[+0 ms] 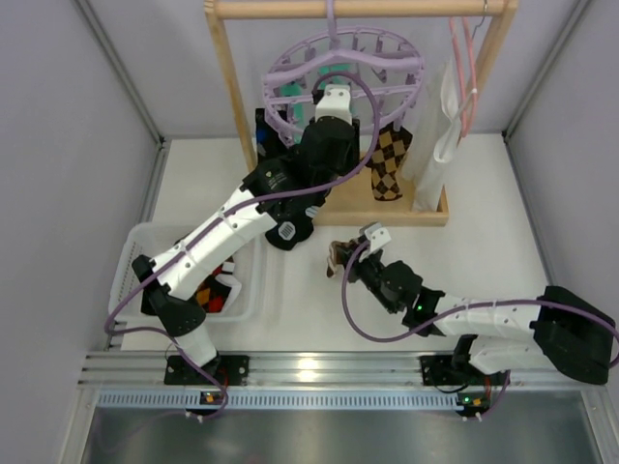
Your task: Remove the socks clipped to the hanger
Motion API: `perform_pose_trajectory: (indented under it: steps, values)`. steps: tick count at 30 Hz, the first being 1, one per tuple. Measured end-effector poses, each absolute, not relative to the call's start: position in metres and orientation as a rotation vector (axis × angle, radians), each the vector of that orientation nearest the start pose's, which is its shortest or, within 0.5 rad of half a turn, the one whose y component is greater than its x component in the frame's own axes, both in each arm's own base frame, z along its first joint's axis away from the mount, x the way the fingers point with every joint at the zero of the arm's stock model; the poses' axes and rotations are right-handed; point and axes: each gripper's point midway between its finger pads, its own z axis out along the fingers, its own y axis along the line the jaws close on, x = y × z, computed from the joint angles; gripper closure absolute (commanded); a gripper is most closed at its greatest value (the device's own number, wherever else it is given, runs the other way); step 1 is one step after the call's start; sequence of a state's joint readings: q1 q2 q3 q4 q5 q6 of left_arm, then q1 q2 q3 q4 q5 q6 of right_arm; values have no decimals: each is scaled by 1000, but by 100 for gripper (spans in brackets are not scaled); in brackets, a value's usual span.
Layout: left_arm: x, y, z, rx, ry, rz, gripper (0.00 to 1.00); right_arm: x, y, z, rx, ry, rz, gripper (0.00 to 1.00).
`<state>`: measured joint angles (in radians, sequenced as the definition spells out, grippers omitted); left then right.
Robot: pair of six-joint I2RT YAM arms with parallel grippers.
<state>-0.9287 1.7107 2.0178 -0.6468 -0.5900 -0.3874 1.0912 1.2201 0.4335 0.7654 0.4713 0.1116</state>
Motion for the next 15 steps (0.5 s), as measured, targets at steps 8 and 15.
perform_pose_trajectory:
  steps: [8, 15]
  values:
    - [335, -312, 377, 166, 1898, -346, 2, 229, 281, 207, -397, 1548, 592, 100]
    - [285, -207, 399, 38, 1807, -255, 2, 203, 315, 227, -613, 1550, 753, 100]
